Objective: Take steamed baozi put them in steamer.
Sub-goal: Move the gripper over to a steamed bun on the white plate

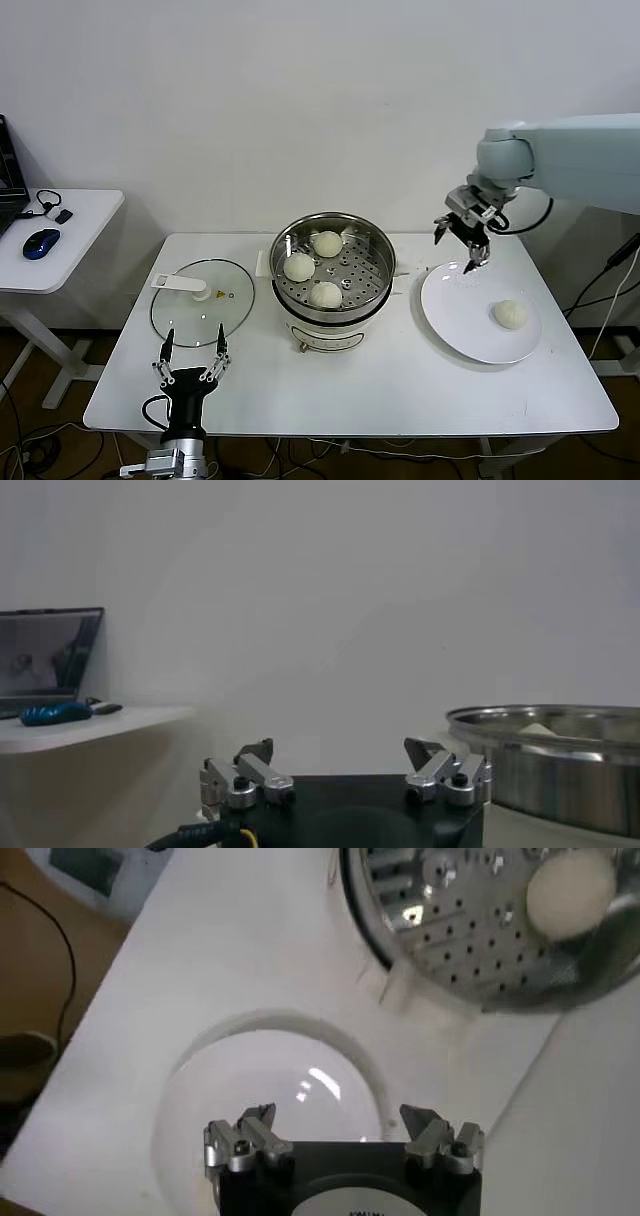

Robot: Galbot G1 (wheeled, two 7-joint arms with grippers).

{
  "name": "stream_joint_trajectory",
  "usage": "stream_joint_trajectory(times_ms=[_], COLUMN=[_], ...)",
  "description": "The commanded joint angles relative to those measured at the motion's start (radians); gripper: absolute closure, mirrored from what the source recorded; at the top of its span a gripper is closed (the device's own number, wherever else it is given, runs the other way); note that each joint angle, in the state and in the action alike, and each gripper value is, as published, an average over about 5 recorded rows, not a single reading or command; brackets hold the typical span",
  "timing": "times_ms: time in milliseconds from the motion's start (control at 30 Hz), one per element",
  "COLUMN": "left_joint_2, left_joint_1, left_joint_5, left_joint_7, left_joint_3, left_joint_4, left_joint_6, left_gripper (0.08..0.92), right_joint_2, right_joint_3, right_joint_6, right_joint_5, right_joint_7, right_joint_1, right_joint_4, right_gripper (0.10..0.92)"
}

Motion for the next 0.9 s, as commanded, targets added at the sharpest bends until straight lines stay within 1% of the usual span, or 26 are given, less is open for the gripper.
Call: stream_joint_trajectory(times_ms=[33, 500, 900], left_joint_2=[-0.049, -0.049, -0.049], left_joint_1=[0.0, 0.007, 0.007], left_joint_5=[0.002, 0.018, 0.032], left_joint_7=[-0.001, -0.006, -0.011], left_joint_3=[0.0, -0.005, -0.004], left_joint_4=[0.008, 0.033, 0.05], left_joint_6=[-0.002, -0.016, -0.024], left_gripper=[0.177, 0.177, 0.177], right_joint_2=[-0.154, -0.249, -0.24], right_joint_3=[0.032, 0.28, 0.47], right_joint_6=[-0.11, -0.013, 0.023], right_joint_5=[-0.016, -0.215, -0.309], right_joint_7=[-0.092, -0.119, -0.118], right_joint_1=[-0.128, -0.418, -0.594], right_joint_4=[-0.096, -0.32, -0.459], right_gripper=[0.203, 0.203, 0.203])
